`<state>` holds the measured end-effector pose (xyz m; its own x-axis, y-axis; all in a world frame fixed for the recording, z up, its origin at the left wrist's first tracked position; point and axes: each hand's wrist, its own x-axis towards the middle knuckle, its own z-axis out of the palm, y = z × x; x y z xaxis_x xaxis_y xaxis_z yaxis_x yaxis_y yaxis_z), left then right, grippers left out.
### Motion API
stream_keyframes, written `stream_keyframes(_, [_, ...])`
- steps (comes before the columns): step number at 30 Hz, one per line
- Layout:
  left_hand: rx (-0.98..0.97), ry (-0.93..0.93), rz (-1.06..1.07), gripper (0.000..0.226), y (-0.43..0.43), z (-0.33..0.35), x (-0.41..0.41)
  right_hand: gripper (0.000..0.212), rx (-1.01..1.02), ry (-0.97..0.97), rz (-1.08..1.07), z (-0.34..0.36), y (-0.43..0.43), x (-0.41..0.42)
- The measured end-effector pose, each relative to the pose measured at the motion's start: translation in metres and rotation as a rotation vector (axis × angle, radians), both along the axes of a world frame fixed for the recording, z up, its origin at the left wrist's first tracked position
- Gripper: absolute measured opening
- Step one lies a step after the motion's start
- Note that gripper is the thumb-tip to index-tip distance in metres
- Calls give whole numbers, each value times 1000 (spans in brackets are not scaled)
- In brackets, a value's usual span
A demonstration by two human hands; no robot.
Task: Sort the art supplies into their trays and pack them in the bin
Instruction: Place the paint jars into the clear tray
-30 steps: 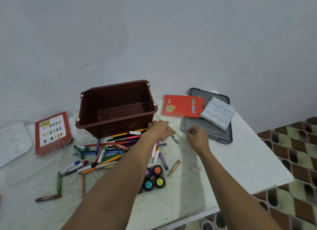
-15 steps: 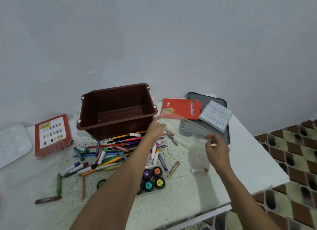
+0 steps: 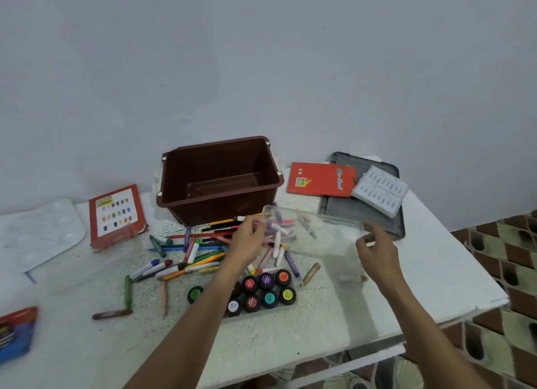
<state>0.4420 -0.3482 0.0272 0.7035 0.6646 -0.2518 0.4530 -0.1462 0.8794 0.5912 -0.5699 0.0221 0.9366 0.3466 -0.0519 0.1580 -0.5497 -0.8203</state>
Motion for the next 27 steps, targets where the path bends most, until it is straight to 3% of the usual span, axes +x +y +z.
stream_keyframes(6, [169, 82, 196, 15, 10, -1, -65, 35, 28, 59, 143, -6, 26, -34])
stream_keyframes(14, [207, 280, 227, 29, 9, -5, -153, 26, -36, 76, 301, -10, 46, -77])
stream_keyframes(27, [205, 223, 334, 28, -14, -6, -182, 24, 5, 136, 373, -10, 46, -103])
